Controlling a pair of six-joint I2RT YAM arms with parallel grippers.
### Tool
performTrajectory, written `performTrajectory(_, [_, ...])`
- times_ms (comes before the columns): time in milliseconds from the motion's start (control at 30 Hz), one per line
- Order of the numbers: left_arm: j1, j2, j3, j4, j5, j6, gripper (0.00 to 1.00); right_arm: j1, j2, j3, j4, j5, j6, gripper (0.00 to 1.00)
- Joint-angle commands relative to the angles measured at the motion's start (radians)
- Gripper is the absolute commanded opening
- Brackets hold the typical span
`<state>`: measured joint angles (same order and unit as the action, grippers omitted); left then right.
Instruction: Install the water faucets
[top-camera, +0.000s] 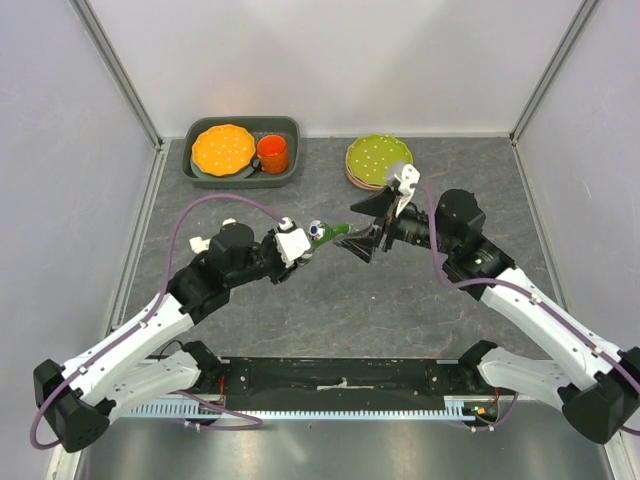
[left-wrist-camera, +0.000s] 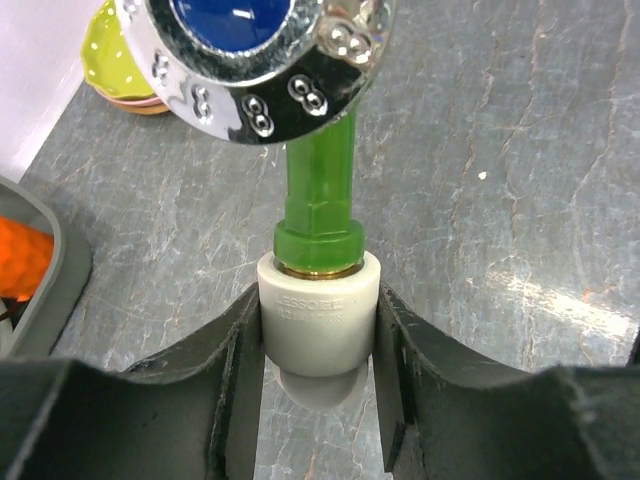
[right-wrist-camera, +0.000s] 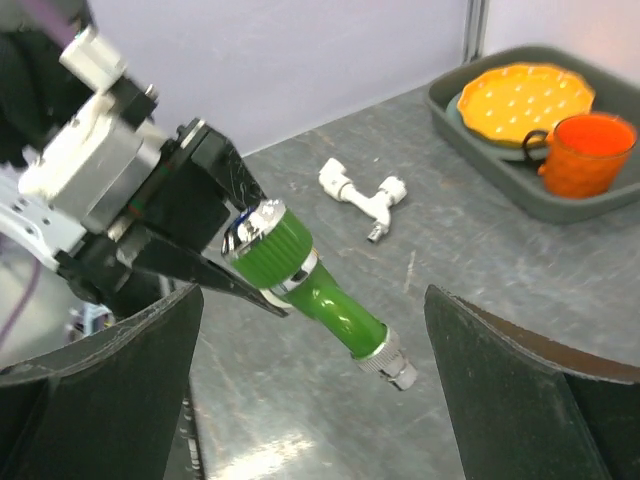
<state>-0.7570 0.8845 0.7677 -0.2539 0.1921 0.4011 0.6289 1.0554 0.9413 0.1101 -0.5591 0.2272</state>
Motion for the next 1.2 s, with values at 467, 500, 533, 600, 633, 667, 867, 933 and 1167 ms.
performTrajectory(467, [0.047,-0.009,0.087,-0.019,0.340,-0.002,0.02,0.002,0.064,0.143,-0.270,-0.363,-0.479,0.87])
performTrajectory(500, [0.047,-0.010,0.085,-0.018,0.336,-0.001,0.02,0.002,0.080,0.148,-0.271,-0.366,-0.464,0.81])
performTrajectory(533, [0.045,-0.012,0.087,-0.018,0.330,0.002,0.02,0.003,0.087,0.155,-0.273,-0.375,-0.457,0.79])
performTrajectory(600, [0.045,-0.016,0.084,-0.018,0.323,0.005,0.02,0.002,0.100,0.157,-0.271,-0.386,-0.444,0.74])
performTrajectory(633, [0.047,-0.015,0.082,-0.019,0.317,0.007,0.02,0.006,0.103,0.159,-0.273,-0.390,-0.439,0.72])
performTrajectory(667, [0.045,-0.016,0.082,-0.018,0.314,0.008,0.02,0.006,0.106,0.162,-0.271,-0.397,-0.436,0.70])
performTrajectory(867, [0.045,-0.016,0.081,-0.019,0.299,0.013,0.02,0.012,0.130,0.171,-0.271,-0.392,-0.391,0.51])
performTrajectory(933, [0.045,-0.021,0.078,-0.019,0.284,0.021,0.02,0.012,0.138,0.171,-0.270,-0.383,-0.375,0.43])
performTrajectory(1167, [0.045,-0.070,0.050,0.008,0.170,0.053,0.02,0.012,0.146,0.159,-0.222,-0.285,-0.171,0.00])
